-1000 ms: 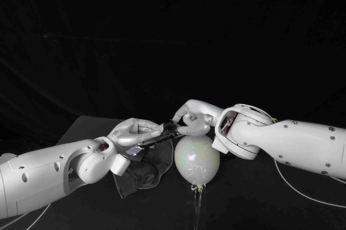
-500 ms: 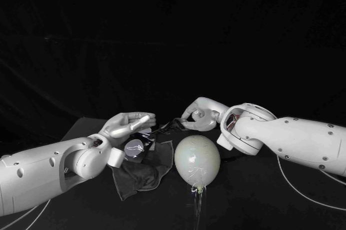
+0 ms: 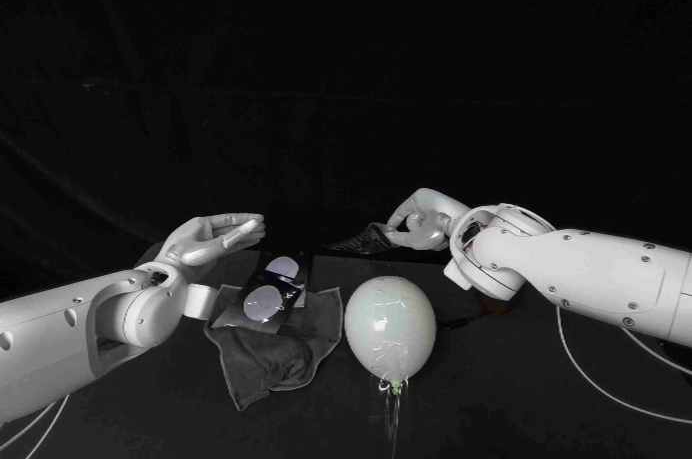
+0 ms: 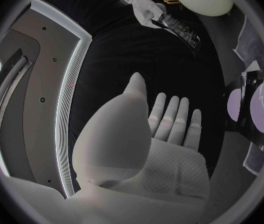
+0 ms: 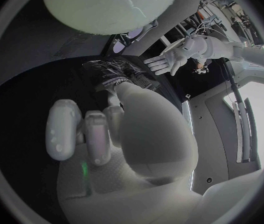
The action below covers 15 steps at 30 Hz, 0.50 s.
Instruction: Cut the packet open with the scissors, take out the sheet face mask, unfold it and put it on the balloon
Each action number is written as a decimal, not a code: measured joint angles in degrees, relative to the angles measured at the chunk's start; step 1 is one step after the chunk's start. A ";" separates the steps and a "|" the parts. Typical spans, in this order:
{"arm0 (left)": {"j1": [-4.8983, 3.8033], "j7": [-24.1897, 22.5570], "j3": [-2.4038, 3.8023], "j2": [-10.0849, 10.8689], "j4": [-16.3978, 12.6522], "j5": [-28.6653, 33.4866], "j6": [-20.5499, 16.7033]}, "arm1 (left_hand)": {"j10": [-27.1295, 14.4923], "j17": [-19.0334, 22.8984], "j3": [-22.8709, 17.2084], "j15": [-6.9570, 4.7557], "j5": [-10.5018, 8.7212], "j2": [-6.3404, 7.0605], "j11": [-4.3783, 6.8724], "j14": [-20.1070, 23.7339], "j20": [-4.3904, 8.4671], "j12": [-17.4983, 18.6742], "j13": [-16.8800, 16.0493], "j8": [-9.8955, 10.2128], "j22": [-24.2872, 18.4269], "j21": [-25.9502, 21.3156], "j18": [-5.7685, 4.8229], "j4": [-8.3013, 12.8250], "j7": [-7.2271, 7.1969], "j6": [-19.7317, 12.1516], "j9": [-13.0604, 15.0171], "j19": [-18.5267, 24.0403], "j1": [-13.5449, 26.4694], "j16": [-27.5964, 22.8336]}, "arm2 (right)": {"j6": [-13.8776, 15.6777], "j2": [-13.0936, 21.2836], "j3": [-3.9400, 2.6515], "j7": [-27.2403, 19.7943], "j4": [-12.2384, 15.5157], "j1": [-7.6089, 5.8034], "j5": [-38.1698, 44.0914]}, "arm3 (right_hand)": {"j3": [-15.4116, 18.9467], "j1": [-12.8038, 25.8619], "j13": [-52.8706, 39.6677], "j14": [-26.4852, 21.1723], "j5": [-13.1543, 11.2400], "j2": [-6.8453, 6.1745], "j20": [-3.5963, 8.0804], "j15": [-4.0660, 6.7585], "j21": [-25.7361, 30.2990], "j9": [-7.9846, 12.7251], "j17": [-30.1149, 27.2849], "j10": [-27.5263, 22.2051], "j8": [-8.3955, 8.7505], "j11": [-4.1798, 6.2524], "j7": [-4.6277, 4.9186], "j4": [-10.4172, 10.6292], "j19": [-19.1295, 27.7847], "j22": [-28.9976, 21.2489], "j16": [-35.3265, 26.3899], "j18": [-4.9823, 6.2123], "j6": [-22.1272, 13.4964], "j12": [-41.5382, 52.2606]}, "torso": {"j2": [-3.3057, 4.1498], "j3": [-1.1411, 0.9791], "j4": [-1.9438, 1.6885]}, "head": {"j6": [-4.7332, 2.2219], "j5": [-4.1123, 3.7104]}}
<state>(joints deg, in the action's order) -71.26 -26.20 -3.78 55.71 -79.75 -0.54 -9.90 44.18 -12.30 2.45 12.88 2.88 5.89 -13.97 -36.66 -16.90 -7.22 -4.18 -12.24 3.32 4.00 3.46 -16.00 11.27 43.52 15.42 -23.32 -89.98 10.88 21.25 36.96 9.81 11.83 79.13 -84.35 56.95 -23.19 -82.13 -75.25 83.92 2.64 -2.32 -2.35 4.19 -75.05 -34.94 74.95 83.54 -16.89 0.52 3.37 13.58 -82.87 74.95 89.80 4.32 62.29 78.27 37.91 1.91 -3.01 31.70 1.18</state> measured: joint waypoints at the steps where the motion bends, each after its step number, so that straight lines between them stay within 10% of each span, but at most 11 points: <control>1: -0.03 0.00 -0.01 0.10 -0.07 -0.67 -0.48 | 3.22 -1.28 -1.35 -1.18 0.29 -0.50 1.13 -3.93 0.11 -1.92 -0.63 -1.22 1.77 3.17 0.08 0.86 0.07 1.99 0.45 -9.38 -2.16 2.98 | 0.39 -0.22 0.00 0.77 -0.46 0.00 0.29 | -0.08 0.00 0.00 0.00 -0.01 0.00 0.00 0.00 0.00 0.00 0.00 0.00 0.00 0.00 0.00 -0.08 0.00 0.00 0.00 -0.01 0.00 0.00 | 0.00 0.01 -0.01 | -0.09 -0.18; 8: -0.10 1.63 -0.06 -1.57 -3.03 -8.32 -4.86 | 16.28 -8.27 -5.95 -8.08 -0.02 -3.08 6.74 -21.15 2.50 -7.48 -1.77 -5.49 7.07 14.68 6.46 -0.06 -1.48 11.49 1.61 -29.79 -6.61 18.50 | 3.32 -2.90 -0.05 5.93 -3.94 0.00 3.64 | -0.70 0.00 0.00 0.00 -0.03 -0.01 0.00 -0.01 0.01 0.00 -0.04 -0.12 0.00 0.30 -0.09 -0.39 0.01 -0.03 -0.04 -0.01 -0.09 -0.28 | -0.02 0.03 -0.07 | -0.86 -1.18; 15: -0.08 8.71 -0.07 -8.77 -3.94 -16.75 -9.33 | 23.24 -12.55 -1.54 -10.57 -0.02 -2.19 8.52 -26.47 5.01 -7.92 -1.68 -4.71 9.25 19.13 6.84 -0.76 -2.39 13.21 0.87 -34.23 3.30 25.96 | 5.19 -6.01 -0.12 10.04 -6.05 0.20 7.41 | -1.37 -0.01 0.00 -0.01 -0.23 -0.01 0.19 -0.02 0.01 0.00 -0.05 -0.10 0.00 0.32 -0.10 -0.70 0.20 -0.04 -0.15 -0.01 -0.10 -0.64 | 0.01 0.05 0.00 | -1.25 -1.78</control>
<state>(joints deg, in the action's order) -71.33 -17.50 -3.86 46.95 -83.69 -17.30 -19.23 67.42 -24.85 0.90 2.31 2.86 3.70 -5.45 -63.13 -11.89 -15.13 -5.85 -16.95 12.57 23.13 10.30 -16.76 8.88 56.73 16.29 -57.56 -86.67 36.84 26.43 30.95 9.68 21.87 73.08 -84.15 64.36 -24.56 -82.14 -75.25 83.90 2.41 -2.33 -2.16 4.18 -75.03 -34.94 74.90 83.44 -16.89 0.84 3.27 12.87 -82.66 74.90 89.65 4.31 62.20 77.64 37.92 1.96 -3.01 30.45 -0.60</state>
